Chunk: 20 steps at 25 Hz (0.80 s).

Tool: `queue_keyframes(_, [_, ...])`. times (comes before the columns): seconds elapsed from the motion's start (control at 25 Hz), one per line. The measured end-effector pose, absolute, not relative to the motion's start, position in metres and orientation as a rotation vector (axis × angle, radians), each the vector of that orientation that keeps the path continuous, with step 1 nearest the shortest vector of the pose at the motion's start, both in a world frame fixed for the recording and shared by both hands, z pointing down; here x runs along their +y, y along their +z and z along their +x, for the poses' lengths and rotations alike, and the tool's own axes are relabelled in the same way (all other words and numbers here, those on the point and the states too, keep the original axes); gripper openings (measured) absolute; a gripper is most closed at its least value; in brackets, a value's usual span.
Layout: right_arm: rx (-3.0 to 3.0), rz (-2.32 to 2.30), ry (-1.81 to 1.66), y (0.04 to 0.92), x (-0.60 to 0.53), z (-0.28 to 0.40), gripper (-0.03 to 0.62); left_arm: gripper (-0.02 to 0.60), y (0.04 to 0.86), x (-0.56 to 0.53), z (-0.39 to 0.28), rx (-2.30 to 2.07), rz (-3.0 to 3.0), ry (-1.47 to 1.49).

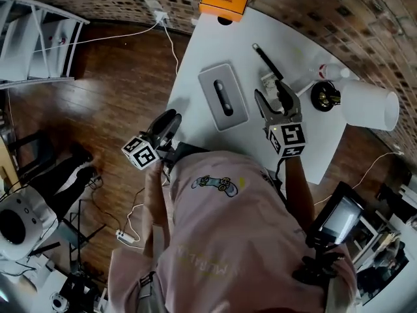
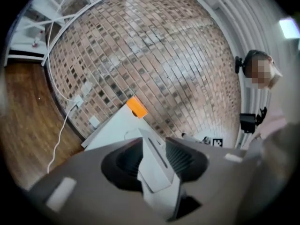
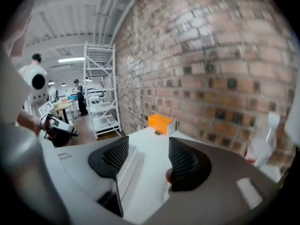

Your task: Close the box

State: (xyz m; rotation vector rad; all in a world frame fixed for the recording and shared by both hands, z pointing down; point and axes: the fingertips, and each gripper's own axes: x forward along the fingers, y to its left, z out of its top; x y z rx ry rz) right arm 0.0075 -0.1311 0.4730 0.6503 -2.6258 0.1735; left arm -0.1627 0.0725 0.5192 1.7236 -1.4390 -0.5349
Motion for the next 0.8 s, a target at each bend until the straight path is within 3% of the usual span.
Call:
queue_keyframes(0.28, [-2.902, 0.876, -0.121, 0.369, -0.119, -0.028, 0.245, 0.129, 0.463, 0.057, -0.166, -1.553, 1.875, -0.53])
queue_keyframes(0.4, [-2.926, 0.926, -0.137, 0.363, -0.111, -0.027, 0.198, 0.129, 0.439, 0.051, -0.155, -1.569, 1.957, -0.542])
queue_keyframes(0.8, [-2.895, 1.029, -0.201, 0.338, -0.108, -0.013, 0.196, 0.15, 0.419, 0.04, -0.11, -1.418, 2.166, -0.416])
